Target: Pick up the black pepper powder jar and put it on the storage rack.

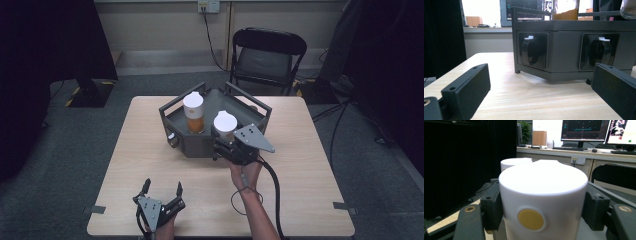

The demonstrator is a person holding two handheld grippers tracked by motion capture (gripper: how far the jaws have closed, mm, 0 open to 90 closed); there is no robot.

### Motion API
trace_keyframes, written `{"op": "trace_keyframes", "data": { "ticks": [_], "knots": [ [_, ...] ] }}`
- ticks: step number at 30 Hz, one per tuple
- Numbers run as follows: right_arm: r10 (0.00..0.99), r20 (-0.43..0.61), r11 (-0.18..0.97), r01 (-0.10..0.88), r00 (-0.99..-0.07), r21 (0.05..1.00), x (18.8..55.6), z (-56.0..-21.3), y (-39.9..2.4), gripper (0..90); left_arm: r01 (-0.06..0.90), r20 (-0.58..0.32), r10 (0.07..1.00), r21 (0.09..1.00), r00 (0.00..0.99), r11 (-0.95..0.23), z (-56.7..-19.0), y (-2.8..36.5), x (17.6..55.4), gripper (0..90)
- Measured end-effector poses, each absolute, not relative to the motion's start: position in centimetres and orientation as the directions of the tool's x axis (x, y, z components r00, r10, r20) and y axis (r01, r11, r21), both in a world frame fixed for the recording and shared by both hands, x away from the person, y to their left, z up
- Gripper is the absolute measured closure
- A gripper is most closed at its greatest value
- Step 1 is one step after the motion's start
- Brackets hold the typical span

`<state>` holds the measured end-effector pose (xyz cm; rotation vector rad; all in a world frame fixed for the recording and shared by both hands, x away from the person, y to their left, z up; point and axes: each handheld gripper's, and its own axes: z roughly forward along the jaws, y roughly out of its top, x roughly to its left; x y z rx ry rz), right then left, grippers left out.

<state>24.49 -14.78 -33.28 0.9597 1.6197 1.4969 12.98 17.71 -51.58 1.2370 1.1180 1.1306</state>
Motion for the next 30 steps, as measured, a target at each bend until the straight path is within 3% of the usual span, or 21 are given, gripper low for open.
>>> {"op": "trace_keyframes", "data": {
  "ticks": [30],
  "knots": [
    [0.906, -0.042, 0.067, 0.045, -0.42, 0.997, 30.5, -31.3, -12.9, 29.8, -0.019, -0.006, 0.993, 1.0, 0.116, 0.008, -51.6, 17.8, 13.0, 1.3]
  ]
}}
